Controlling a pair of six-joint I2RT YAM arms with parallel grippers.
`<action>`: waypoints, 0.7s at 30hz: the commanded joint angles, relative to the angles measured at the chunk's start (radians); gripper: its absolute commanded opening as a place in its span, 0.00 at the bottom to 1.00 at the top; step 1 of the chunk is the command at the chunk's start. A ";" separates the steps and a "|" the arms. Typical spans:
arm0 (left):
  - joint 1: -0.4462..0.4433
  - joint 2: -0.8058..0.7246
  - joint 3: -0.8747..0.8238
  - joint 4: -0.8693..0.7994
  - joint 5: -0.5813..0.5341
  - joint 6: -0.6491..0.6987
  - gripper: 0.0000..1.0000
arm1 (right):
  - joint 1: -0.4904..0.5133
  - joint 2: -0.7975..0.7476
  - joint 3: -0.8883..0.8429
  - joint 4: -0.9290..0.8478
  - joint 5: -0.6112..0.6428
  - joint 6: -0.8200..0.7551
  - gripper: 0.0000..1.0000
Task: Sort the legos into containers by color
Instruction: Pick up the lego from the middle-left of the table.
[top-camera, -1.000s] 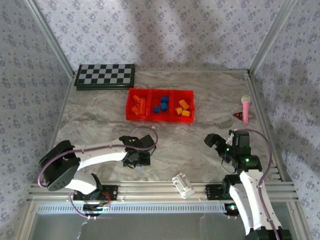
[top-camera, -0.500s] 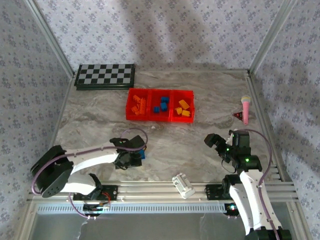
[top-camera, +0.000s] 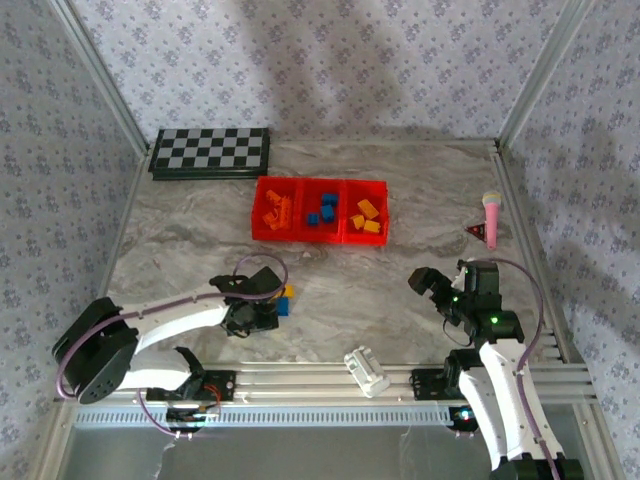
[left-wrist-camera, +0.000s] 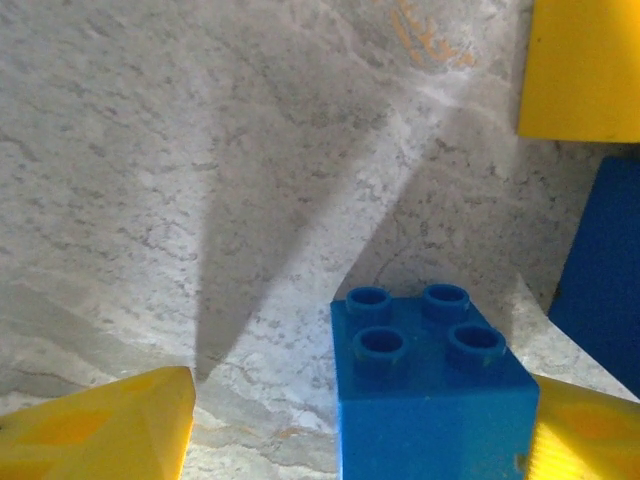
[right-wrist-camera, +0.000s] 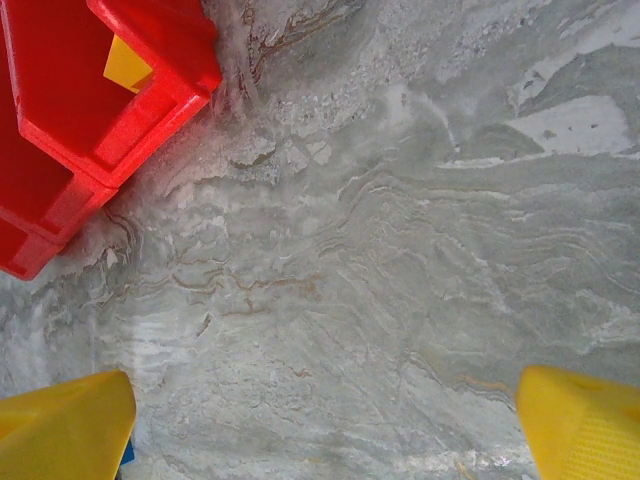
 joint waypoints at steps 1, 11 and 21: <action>0.006 0.019 -0.003 0.033 0.011 0.010 0.70 | 0.006 0.000 -0.004 -0.006 0.009 0.007 1.00; 0.020 0.040 0.015 0.067 -0.008 0.014 0.53 | 0.006 0.005 -0.006 -0.008 0.011 0.004 1.00; 0.023 -0.075 0.028 0.060 -0.024 0.019 0.38 | 0.006 0.001 -0.007 -0.010 0.017 -0.001 1.00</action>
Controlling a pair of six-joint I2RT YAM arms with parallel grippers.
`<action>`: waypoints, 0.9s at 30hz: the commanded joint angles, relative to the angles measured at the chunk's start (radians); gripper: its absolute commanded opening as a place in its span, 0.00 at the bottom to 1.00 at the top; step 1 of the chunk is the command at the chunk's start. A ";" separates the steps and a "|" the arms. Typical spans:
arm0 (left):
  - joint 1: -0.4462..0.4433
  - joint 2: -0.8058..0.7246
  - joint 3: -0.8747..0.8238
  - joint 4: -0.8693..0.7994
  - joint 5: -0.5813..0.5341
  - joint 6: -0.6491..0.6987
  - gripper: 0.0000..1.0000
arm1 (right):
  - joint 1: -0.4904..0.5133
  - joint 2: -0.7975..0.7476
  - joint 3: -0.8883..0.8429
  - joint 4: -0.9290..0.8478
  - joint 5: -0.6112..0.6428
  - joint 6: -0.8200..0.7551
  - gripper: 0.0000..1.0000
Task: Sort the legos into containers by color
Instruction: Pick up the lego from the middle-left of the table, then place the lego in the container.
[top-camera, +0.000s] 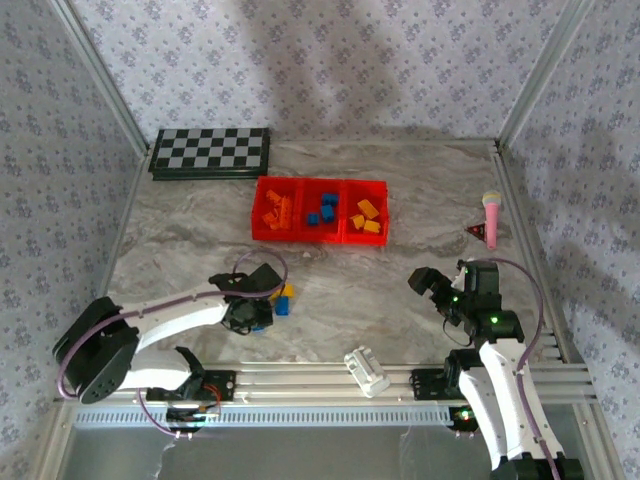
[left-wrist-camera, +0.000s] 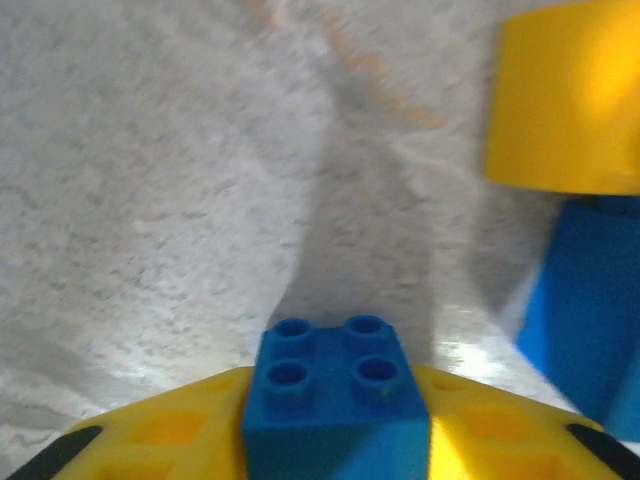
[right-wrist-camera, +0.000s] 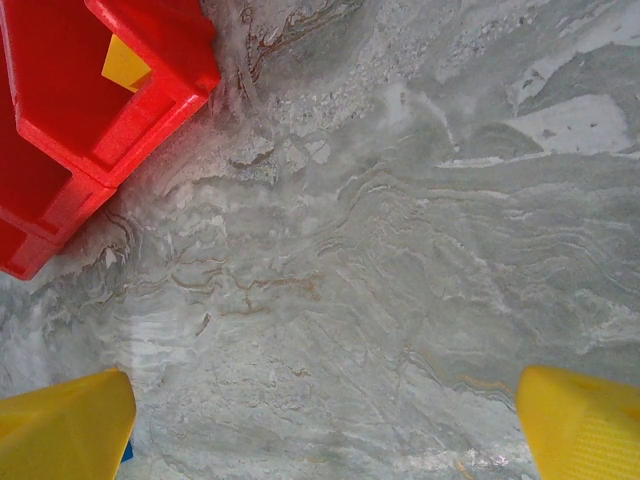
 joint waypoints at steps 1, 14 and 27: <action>0.008 -0.075 0.034 0.012 -0.010 0.014 0.37 | 0.006 -0.001 -0.008 -0.008 0.017 0.000 1.00; 0.108 -0.087 0.257 -0.123 -0.067 0.170 0.28 | 0.004 -0.006 -0.010 -0.029 0.011 -0.013 1.00; 0.209 0.193 0.569 0.001 0.014 0.365 0.27 | -0.001 0.024 -0.011 0.012 0.016 -0.005 1.00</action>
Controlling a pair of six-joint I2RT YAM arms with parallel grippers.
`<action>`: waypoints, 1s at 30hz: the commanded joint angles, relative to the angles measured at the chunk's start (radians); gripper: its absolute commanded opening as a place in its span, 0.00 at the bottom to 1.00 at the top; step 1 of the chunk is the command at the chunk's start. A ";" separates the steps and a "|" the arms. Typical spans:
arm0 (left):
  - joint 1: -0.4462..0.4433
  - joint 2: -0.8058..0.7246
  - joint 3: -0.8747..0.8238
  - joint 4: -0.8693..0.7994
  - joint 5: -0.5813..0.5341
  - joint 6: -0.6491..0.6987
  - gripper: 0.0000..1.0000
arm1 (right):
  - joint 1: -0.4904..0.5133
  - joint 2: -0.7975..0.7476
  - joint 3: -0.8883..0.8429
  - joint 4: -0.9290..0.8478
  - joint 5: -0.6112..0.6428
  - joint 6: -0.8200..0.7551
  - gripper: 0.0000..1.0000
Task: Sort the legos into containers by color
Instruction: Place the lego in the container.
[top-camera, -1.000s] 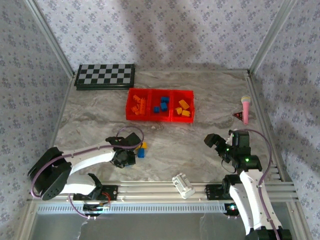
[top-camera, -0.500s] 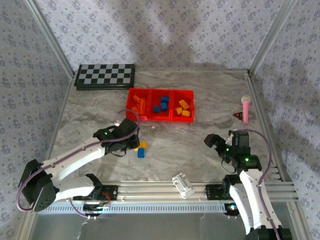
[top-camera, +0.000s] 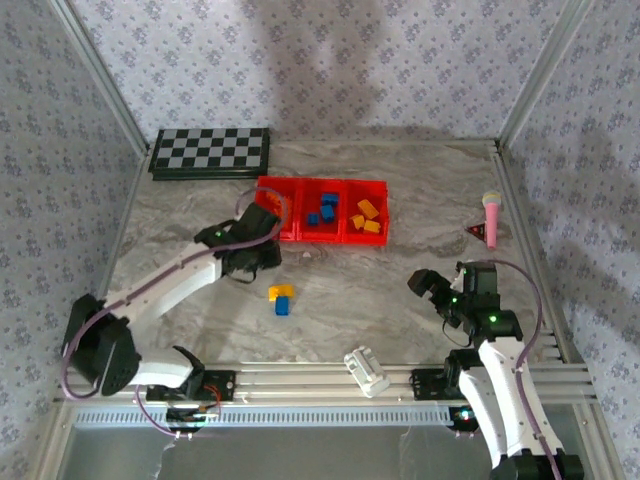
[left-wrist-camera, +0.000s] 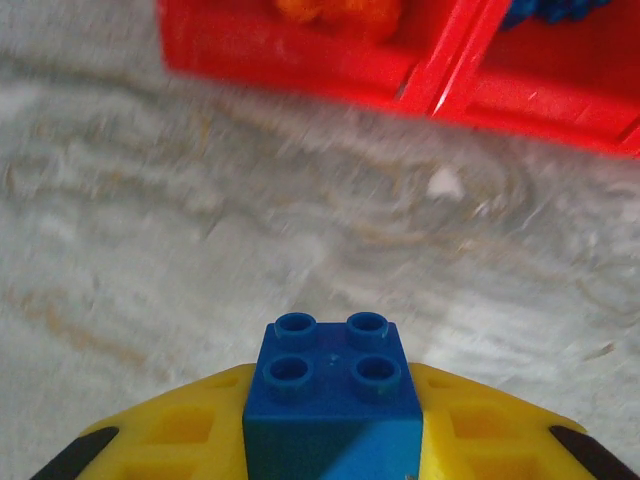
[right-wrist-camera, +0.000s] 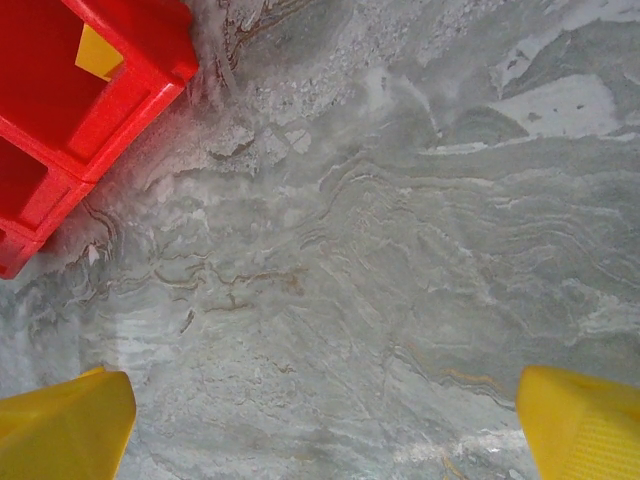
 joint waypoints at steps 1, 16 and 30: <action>0.023 0.115 0.152 0.054 0.045 0.108 0.27 | -0.002 0.005 0.006 0.012 0.012 -0.004 1.00; 0.031 0.785 0.877 -0.115 0.100 0.267 0.23 | -0.013 -0.002 0.021 -0.037 -0.004 -0.024 1.00; 0.036 0.881 1.024 -0.145 0.095 0.312 0.50 | -0.026 0.013 0.023 -0.031 -0.004 -0.041 1.00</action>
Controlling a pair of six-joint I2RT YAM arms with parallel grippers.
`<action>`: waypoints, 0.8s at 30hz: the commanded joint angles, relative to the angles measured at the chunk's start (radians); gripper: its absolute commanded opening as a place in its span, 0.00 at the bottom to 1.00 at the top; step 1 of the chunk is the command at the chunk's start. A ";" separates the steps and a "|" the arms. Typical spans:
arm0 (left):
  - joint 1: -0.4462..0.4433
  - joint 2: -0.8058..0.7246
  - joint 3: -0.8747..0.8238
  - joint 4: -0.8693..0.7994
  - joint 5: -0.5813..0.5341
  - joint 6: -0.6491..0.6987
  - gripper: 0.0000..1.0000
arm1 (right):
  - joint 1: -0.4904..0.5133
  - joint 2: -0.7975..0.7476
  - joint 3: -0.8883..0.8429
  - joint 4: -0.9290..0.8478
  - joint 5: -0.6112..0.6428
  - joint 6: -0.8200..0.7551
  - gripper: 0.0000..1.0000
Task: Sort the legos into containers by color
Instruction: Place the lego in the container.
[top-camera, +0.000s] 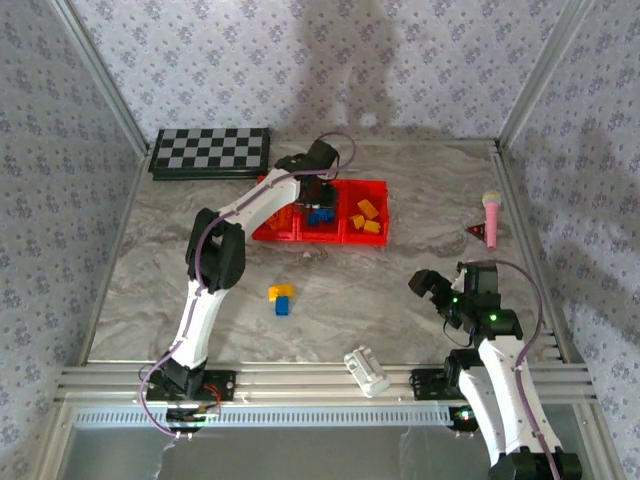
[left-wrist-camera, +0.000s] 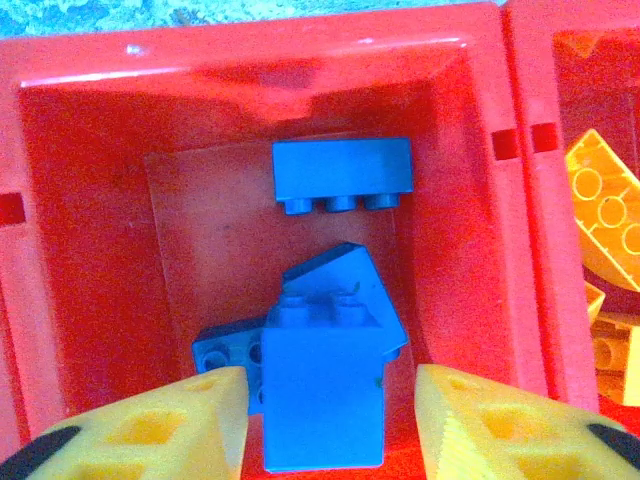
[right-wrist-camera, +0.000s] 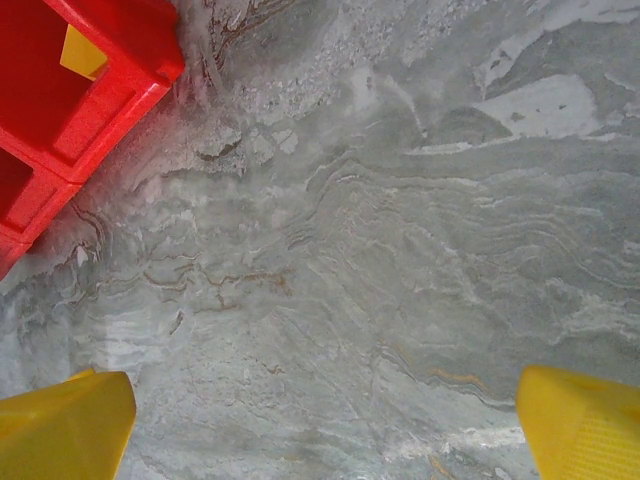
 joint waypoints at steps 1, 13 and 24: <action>0.005 -0.014 0.036 -0.027 0.008 0.035 0.53 | -0.006 0.003 0.023 -0.020 -0.001 -0.019 1.00; 0.003 -0.234 -0.157 0.039 -0.015 0.104 0.68 | -0.006 -0.009 0.039 -0.029 0.013 -0.019 1.00; -0.021 -0.660 -0.704 0.176 -0.053 -0.010 0.85 | -0.006 -0.015 0.030 -0.026 0.011 -0.015 1.00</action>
